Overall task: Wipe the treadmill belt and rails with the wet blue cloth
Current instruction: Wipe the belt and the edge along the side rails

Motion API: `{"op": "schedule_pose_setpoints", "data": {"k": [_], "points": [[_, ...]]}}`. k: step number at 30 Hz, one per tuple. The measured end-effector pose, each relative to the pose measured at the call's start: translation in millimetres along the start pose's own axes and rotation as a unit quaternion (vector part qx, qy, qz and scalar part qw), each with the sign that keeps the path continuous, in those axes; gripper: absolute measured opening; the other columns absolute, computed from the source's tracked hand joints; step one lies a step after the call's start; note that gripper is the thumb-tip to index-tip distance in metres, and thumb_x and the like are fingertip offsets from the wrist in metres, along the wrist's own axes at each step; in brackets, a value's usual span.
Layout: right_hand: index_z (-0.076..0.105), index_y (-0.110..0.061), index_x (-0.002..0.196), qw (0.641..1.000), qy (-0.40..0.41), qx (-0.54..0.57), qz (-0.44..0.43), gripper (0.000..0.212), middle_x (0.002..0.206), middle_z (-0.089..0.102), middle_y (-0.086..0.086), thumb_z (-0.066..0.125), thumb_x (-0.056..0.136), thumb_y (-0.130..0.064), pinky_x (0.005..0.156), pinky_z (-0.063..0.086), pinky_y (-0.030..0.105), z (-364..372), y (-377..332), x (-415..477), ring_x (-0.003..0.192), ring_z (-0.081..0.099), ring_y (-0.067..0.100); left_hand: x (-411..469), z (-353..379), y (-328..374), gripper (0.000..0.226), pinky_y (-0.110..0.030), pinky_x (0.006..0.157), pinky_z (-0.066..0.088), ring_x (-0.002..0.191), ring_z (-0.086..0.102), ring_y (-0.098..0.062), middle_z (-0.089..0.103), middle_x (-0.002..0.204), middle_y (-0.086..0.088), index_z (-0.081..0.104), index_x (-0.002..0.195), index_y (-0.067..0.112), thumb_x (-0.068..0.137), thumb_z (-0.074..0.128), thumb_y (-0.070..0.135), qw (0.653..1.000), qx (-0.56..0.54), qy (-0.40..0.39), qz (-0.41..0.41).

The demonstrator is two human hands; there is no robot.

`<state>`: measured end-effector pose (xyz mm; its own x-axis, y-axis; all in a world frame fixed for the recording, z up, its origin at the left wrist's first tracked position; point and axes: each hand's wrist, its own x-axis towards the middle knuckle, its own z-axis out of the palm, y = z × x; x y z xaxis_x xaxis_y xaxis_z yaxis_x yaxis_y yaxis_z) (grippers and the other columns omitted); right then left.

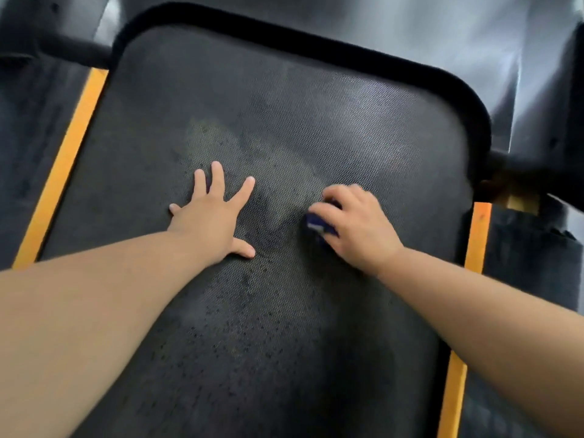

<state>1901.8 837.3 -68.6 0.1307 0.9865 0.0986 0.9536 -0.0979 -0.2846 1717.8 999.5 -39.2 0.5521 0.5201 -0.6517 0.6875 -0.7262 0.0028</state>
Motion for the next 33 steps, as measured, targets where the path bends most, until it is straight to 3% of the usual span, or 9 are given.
{"op": "schedule_pose_setpoints", "data": {"k": [3, 5, 12, 17, 19, 23, 26, 31, 33], "points": [[0.068, -0.013, 0.095, 0.983, 0.083, -0.030, 0.163, 0.022, 0.099, 0.057, 0.013, 0.068, 0.078, -0.027, 0.075, 0.044, 0.042, -9.3, 31.7, 45.1, 0.088, 0.051, 0.035, -2.2, 1.0, -2.0, 0.122, -0.066, 0.102, 0.030, 0.143, -0.017, -0.032, -0.027, 0.153, -0.007, -0.019, 0.144, 0.045, 0.061, 0.066, 0.073, 1.000, -0.007, 0.006, 0.000], [0.068, -0.013, 0.094, 0.977, 0.090, -0.046, 0.185, 0.021, 0.098, 0.056, 0.011, 0.067, 0.078, -0.028, 0.075, 0.041, 0.040, -5.6, 21.0, 46.7, 0.089, 0.050, 0.034, -0.9, 4.7, -2.9, 0.122, -0.065, 0.104, 0.030, 0.144, -0.017, -0.028, -0.026, 0.154, -0.003, -0.018, 0.143, 0.048, 0.059, 0.067, 0.074, 1.000, -0.018, 0.023, 0.003], [0.068, -0.017, 0.103, 0.995, -0.047, 0.000, -0.086, 0.037, 0.102, 0.061, 0.005, 0.075, 0.070, -0.031, 0.070, 0.045, 0.036, 8.9, -34.1, -15.0, 0.085, 0.054, 0.028, -11.4, 1.3, -21.2, 0.120, -0.057, 0.111, 0.024, 0.146, -0.011, -0.022, -0.023, 0.156, 0.004, -0.011, 0.146, 0.045, 0.064, 0.072, 0.066, 0.999, -0.045, 0.022, 0.000], [0.069, -0.018, 0.103, 0.979, 0.078, -0.010, 0.189, 0.027, 0.106, 0.057, 0.008, 0.063, 0.086, -0.037, 0.083, 0.038, 0.040, -0.9, 14.7, 63.1, 0.099, 0.049, 0.034, -18.6, 13.2, -26.2, 0.128, -0.064, 0.108, 0.024, 0.142, -0.013, -0.040, -0.027, 0.153, -0.015, -0.022, 0.142, 0.047, 0.057, 0.070, 0.074, 0.987, -0.086, -0.004, -0.138], [0.069, -0.020, 0.101, 0.974, 0.075, -0.012, 0.213, 0.026, 0.105, 0.056, 0.006, 0.059, 0.087, -0.040, 0.081, 0.036, 0.038, 4.7, -4.1, 61.7, 0.099, 0.047, 0.031, -15.9, 12.3, -29.1, 0.129, -0.062, 0.105, 0.031, 0.143, -0.011, -0.041, -0.025, 0.153, -0.015, -0.024, 0.141, 0.046, 0.055, 0.068, 0.077, 0.989, -0.077, -0.007, -0.125], [0.067, -0.022, 0.093, 0.999, 0.011, 0.029, 0.011, 0.025, 0.095, 0.057, 0.000, 0.067, 0.076, -0.041, 0.070, 0.039, 0.036, 23.3, -71.1, -1.7, 0.086, 0.048, 0.026, -19.1, 9.5, -33.2, 0.130, -0.059, 0.103, 0.036, 0.142, -0.010, -0.043, -0.025, 0.153, -0.017, -0.027, 0.141, 0.045, 0.056, 0.066, 0.078, 0.992, -0.057, -0.023, -0.108], [0.067, -0.023, 0.098, 0.996, -0.027, 0.001, -0.088, 0.029, 0.096, 0.061, -0.001, 0.068, 0.075, -0.042, 0.070, 0.037, 0.036, 24.2, -53.0, 2.1, 0.085, 0.053, 0.026, -20.2, 9.1, -32.8, 0.131, -0.058, 0.103, 0.034, 0.142, -0.011, -0.044, -0.027, 0.152, -0.019, -0.029, 0.141, 0.044, 0.057, 0.067, 0.076, 0.993, -0.044, -0.034, -0.102], [0.069, -0.021, 0.101, 0.981, 0.066, -0.027, 0.180, 0.028, 0.103, 0.058, 0.004, 0.059, 0.085, -0.042, 0.079, 0.035, 0.038, 5.3, -0.2, 67.2, 0.098, 0.049, 0.031, -20.5, 9.4, -32.0, 0.133, -0.060, 0.103, 0.033, 0.141, -0.011, -0.044, -0.028, 0.151, -0.020, -0.030, 0.140, 0.043, 0.057, 0.069, 0.075, 0.994, -0.035, -0.034, -0.100], [0.067, -0.018, 0.100, 0.977, 0.062, -0.055, 0.196, 0.028, 0.103, 0.057, 0.005, 0.060, 0.085, -0.040, 0.080, 0.035, 0.038, 6.7, -14.5, 62.5, 0.098, 0.048, 0.031, -20.3, 9.7, -32.3, 0.133, -0.059, 0.103, 0.033, 0.141, -0.012, -0.044, -0.028, 0.151, -0.020, -0.030, 0.140, 0.043, 0.058, 0.070, 0.074, 0.993, -0.041, -0.034, -0.102]]}}
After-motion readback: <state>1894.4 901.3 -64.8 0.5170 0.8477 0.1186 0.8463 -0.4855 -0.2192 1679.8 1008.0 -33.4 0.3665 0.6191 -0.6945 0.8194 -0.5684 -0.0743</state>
